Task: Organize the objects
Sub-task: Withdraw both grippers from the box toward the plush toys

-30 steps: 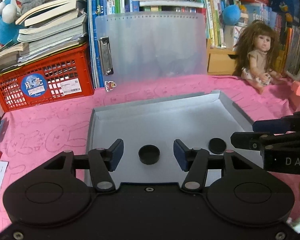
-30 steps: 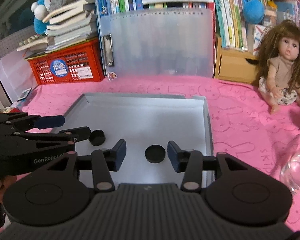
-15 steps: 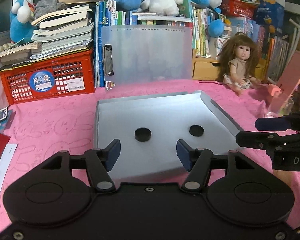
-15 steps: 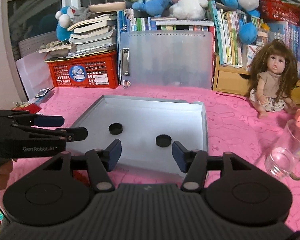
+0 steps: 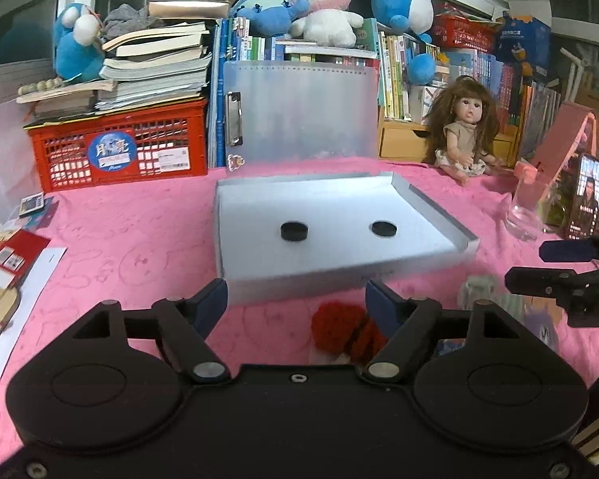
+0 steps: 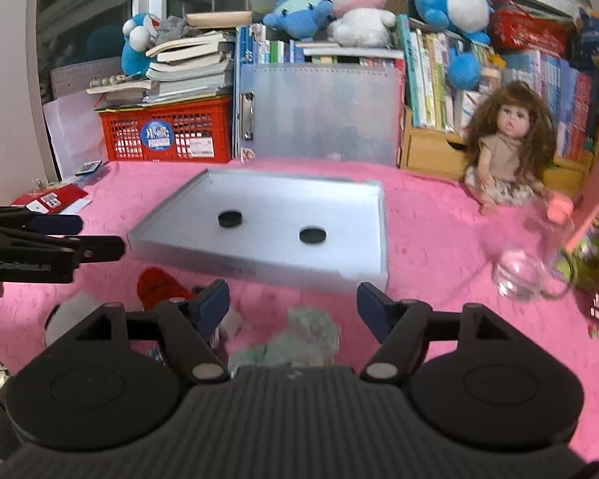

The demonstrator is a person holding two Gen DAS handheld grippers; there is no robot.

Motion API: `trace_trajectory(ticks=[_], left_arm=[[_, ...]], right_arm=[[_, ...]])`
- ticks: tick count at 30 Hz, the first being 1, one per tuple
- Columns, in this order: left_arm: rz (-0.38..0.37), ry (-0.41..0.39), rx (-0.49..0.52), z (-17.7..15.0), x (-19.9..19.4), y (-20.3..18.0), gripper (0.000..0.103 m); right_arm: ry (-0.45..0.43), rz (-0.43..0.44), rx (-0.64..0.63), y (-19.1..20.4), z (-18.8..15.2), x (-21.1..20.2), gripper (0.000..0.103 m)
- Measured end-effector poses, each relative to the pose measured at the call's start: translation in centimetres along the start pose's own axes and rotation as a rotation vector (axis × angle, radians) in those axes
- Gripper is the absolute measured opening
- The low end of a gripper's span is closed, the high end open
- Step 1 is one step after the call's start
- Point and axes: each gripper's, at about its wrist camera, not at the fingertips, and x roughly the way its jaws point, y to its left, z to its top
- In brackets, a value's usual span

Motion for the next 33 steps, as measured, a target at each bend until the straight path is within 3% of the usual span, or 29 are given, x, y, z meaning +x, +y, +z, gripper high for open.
trace_trajectory(ticks=[11, 23, 33], left_arm=[[0.037, 0.003, 0.026, -4.8, -2.8, -0.2, 0.084], [0.04, 0.018, 0.038, -6.3, -2.7, -1.3, 0.086], [-0.032, 0.052, 0.02, -7.1, -4.4, -1.7, 0.067]], right_arm=[[0.052, -0.001, 0.053, -0.4, -4.2, -1.2, 0.088], [0.086, 0.007, 0.1, -0.7, -5.8, -1.0, 0.089], [0.095, 0.02, 0.112, -0.6, -6.1, -1.0, 0.089]])
